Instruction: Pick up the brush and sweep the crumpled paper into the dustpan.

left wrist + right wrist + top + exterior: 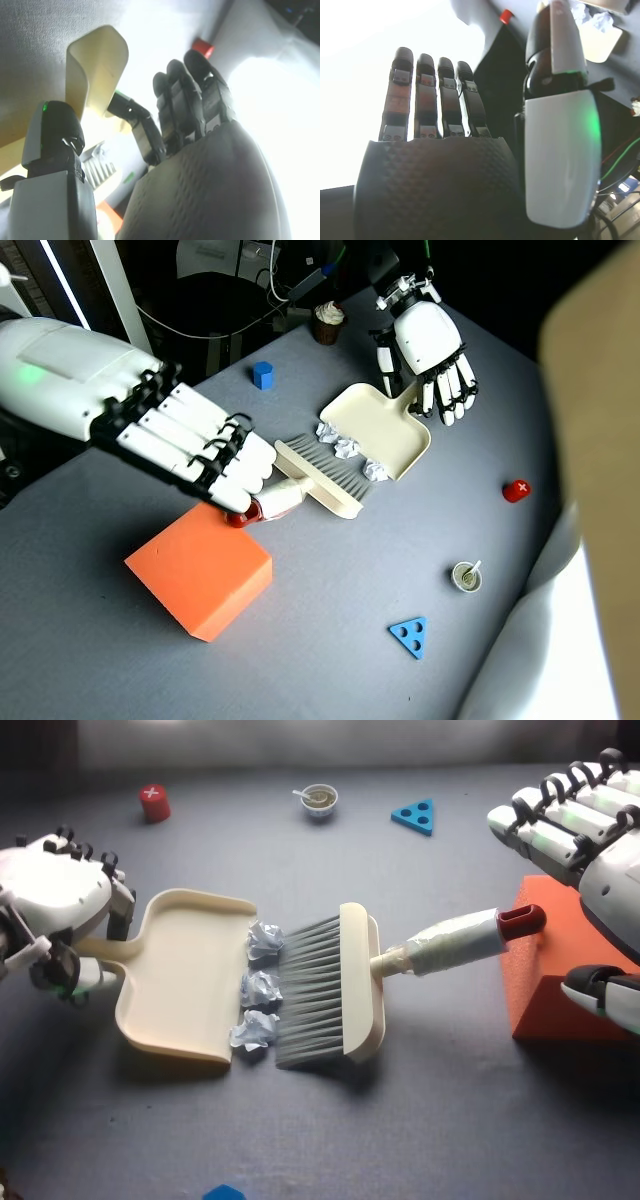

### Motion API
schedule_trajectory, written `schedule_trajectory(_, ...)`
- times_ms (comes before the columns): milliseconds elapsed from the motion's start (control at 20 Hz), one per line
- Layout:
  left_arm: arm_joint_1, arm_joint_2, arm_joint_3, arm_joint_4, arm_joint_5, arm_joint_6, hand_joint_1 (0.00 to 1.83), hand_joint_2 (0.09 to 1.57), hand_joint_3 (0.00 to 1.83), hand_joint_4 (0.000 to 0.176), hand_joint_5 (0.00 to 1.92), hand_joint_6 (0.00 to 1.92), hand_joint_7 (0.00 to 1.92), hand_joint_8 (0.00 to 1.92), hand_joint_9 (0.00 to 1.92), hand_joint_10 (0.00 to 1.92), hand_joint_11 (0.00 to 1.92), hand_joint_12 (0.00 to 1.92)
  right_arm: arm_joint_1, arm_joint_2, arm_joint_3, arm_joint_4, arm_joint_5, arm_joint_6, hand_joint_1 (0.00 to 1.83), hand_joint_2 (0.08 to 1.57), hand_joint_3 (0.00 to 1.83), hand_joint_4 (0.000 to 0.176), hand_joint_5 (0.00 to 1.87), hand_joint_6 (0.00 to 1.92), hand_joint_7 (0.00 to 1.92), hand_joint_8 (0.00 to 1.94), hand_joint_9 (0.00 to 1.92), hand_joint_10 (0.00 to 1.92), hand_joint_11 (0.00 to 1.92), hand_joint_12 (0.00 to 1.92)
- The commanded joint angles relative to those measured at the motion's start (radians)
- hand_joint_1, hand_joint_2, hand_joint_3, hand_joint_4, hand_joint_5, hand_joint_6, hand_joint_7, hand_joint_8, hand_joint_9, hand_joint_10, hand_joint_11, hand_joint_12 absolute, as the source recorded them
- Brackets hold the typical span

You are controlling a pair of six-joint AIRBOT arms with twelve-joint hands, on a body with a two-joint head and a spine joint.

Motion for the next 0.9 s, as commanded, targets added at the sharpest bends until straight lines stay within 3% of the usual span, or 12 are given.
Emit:
schedule_trajectory(0,-0.019,0.001,0.01,0.048,-0.07,0.005,1.0,1.2,0.0,0.061,0.83,1.22,0.37,0.0,0.32,0.0,0.0,0.7,-0.004,-0.004,-0.007,-0.061,-0.136,-0.006,1.1,0.95,0.0,0.0,0.2,0.0,0.19,0.0,0.21,0.0,0.27,0.01)
schedule_trajectory(100,-0.028,0.0,0.012,0.053,-0.056,0.005,1.02,1.2,0.0,0.023,0.83,1.22,0.37,0.0,0.32,0.0,0.0,0.7,-0.022,-0.037,-0.011,-0.061,-0.172,-0.022,1.11,0.94,0.0,0.0,0.21,0.0,0.19,0.0,0.21,0.0,0.27,0.01)
schedule_trajectory(150,-0.031,0.0,0.01,0.053,-0.056,0.005,1.01,1.2,0.0,0.036,0.82,1.22,0.36,0.0,0.32,0.0,0.0,0.69,-0.03,-0.054,-0.011,-0.061,-0.181,-0.037,1.1,0.94,0.0,0.0,0.21,0.01,0.19,0.0,0.21,0.0,0.27,0.01)
schedule_trajectory(200,-0.034,0.001,0.008,0.052,-0.057,0.004,0.99,1.2,0.0,0.069,0.81,1.24,0.35,0.0,0.29,0.0,0.0,0.64,-0.044,-0.077,-0.009,-0.061,-0.198,-0.049,1.09,0.95,0.0,0.0,0.2,0.0,0.18,0.0,0.2,0.0,0.26,0.0)
schedule_trajectory(250,-0.035,0.003,0.005,0.053,-0.057,0.004,0.99,1.2,0.0,0.066,0.82,1.23,0.36,0.0,0.29,0.01,0.0,0.64,-0.062,-0.097,-0.003,-0.063,-0.216,-0.051,1.09,0.94,0.0,0.0,0.21,0.0,0.18,0.0,0.21,0.0,0.26,0.01)
schedule_trajectory(300,-0.035,0.006,0.003,0.053,-0.057,0.004,1.02,1.19,0.0,0.033,0.85,1.18,0.37,0.0,0.31,0.01,0.0,0.68,-0.078,-0.115,0.006,-0.077,-0.231,-0.051,1.1,0.94,0.0,0.0,0.21,0.0,0.2,0.01,0.22,0.01,0.27,0.01)
schedule_trajectory(350,-0.035,0.007,0.001,0.053,-0.057,0.004,1.0,1.2,0.0,0.056,0.82,1.23,0.36,0.0,0.29,0.01,0.0,0.61,-0.093,-0.135,0.017,-0.103,-0.247,-0.051,1.1,0.94,0.0,0.0,0.2,0.0,0.19,0.01,0.22,0.01,0.28,0.01)
schedule_trajectory(450,-0.035,0.011,-0.002,0.051,-0.057,0.004,1.0,1.2,0.0,0.051,0.83,1.21,0.37,0.0,0.31,0.01,0.0,0.66,-0.112,-0.172,0.042,-0.129,-0.271,-0.051,1.09,0.94,0.0,0.0,0.21,0.01,0.18,0.0,0.21,0.0,0.26,0.01)
schedule_trajectory(550,-0.035,0.016,-0.007,0.052,-0.055,-0.003,1.02,1.19,0.0,0.032,0.84,1.2,0.38,0.0,0.31,0.0,0.0,0.68,-0.116,-0.202,0.07,-0.141,-0.281,-0.049,1.11,0.93,0.0,0.0,0.18,0.0,0.19,0.0,0.21,0.0,0.28,0.01)
schedule_trajectory(700,-0.035,0.02,-0.016,0.047,-0.063,-0.003,0.99,1.2,0.0,0.076,0.82,1.22,0.35,0.01,0.3,0.0,0.0,0.65,-0.12,-0.242,0.106,-0.152,-0.288,-0.04,1.1,0.94,0.0,0.0,0.2,0.01,0.18,0.0,0.21,0.0,0.27,0.01)
schedule_trajectory(750,-0.035,0.021,-0.018,0.046,-0.064,-0.003,1.0,1.19,0.0,0.058,0.83,1.21,0.35,0.0,0.31,0.0,0.0,0.66,-0.122,-0.256,0.117,-0.151,-0.288,-0.037,1.09,0.94,0.0,0.0,0.2,0.01,0.18,0.0,0.2,0.0,0.26,0.0)
schedule_trajectory(850,-0.035,0.025,-0.023,0.043,-0.065,-0.003,0.99,1.2,0.0,0.067,0.81,1.24,0.34,0.0,0.3,0.0,0.0,0.66,-0.124,-0.288,0.138,-0.142,-0.288,-0.035,1.1,0.94,0.0,0.0,0.2,0.01,0.18,0.0,0.21,0.0,0.26,0.01)
